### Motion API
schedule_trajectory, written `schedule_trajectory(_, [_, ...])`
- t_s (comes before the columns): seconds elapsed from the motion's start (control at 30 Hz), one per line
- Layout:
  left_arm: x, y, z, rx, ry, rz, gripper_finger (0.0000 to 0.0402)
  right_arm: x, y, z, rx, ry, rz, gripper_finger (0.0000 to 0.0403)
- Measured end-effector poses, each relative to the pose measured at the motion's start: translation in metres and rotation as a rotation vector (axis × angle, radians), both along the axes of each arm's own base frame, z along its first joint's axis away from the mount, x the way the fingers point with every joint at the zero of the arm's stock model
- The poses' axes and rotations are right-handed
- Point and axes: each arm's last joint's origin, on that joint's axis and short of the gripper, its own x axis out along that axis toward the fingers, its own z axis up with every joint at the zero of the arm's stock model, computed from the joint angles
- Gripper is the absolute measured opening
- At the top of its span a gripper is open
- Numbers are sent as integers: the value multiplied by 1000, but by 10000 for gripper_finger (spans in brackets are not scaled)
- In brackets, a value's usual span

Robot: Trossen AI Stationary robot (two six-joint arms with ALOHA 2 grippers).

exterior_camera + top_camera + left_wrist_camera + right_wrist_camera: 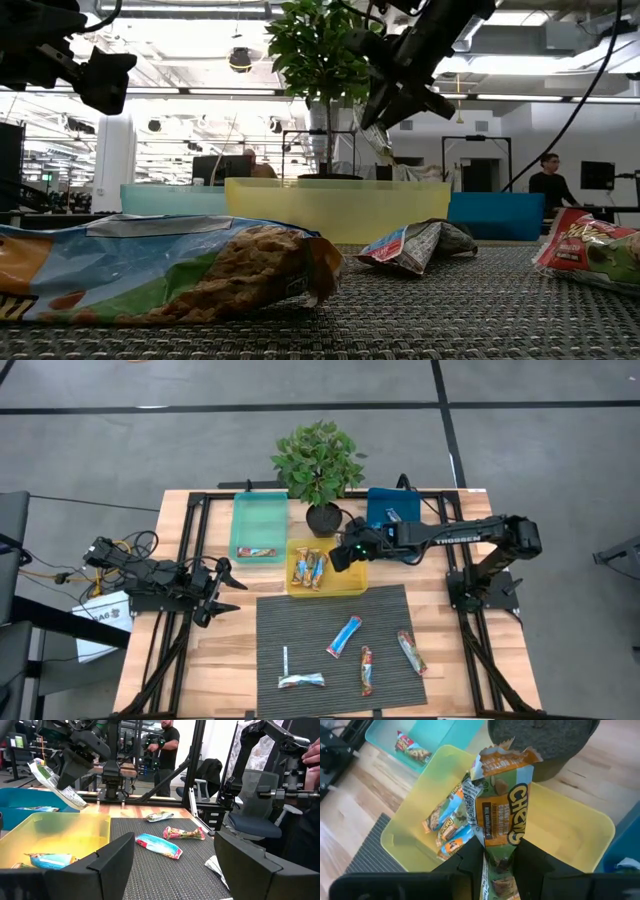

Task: Pick and place Granola Bars by type
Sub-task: Put the orange granola bar into the yellow bin

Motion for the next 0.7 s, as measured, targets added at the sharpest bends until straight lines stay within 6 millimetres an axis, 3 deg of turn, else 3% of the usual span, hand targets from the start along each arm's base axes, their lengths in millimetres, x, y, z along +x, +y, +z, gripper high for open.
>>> schedule_trajectory(0.23, [0, 0, 0, -1, 0, 0, 265, 3, 1, -9, 109, -3, -91, 82])
schedule_trajectory(0.7, [1, 0, -1, 5, 14, 0, 265, 26, 5, -47, 398, 16, -179, 82])
